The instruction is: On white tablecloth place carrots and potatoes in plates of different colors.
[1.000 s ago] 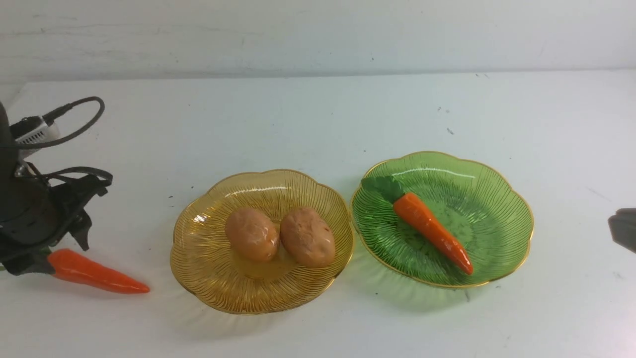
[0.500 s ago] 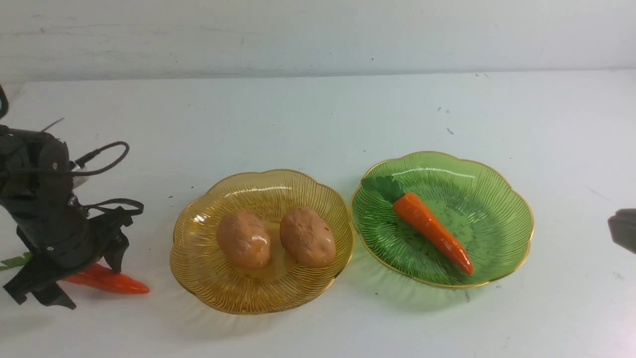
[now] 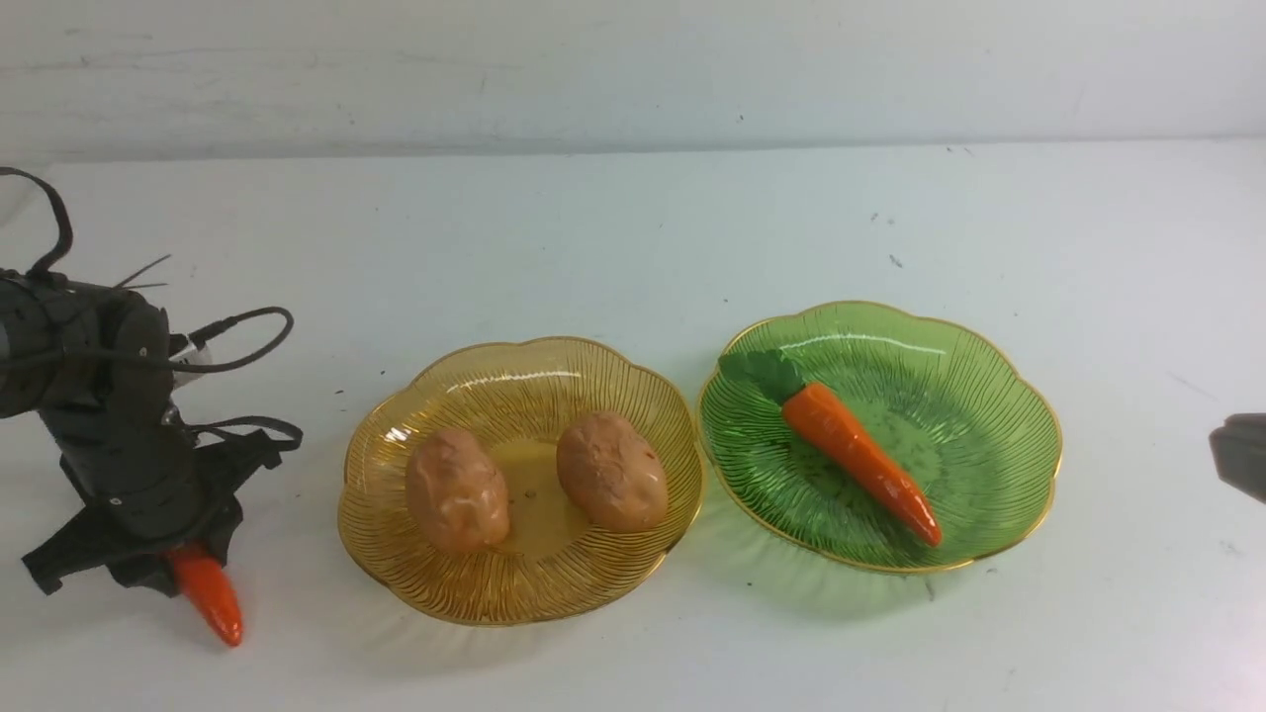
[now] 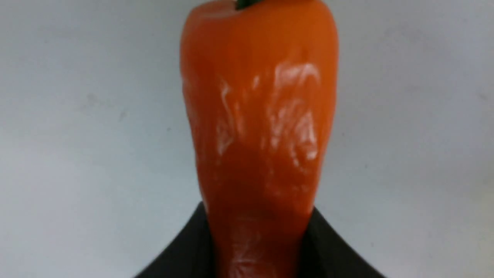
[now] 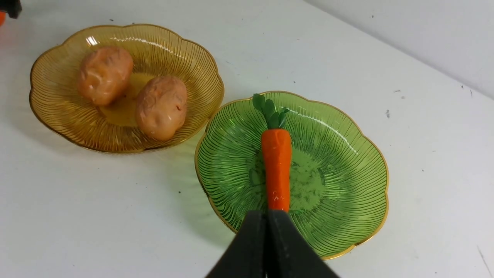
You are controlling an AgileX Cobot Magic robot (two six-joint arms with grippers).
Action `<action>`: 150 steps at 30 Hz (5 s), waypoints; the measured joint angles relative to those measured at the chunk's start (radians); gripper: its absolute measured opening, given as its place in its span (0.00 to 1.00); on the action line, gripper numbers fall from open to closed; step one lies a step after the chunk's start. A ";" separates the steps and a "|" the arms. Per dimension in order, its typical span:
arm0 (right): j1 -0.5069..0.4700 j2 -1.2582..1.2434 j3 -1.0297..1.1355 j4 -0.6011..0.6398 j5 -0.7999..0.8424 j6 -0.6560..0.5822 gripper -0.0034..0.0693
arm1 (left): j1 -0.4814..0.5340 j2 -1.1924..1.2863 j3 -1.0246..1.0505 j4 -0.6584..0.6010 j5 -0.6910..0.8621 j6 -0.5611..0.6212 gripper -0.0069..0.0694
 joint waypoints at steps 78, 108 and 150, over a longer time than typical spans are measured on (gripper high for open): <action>0.000 -0.539 0.483 0.071 -0.506 0.077 0.03 | -0.571 0.420 -1.329 -0.465 0.309 0.634 0.09; 0.000 -0.539 0.488 0.188 -0.469 -0.003 0.03 | -0.571 0.420 -1.329 -0.420 0.309 0.637 0.09; -0.661 -0.681 0.810 0.292 -0.455 -0.001 0.03 | -0.571 -0.353 -0.522 -0.149 0.313 0.761 0.09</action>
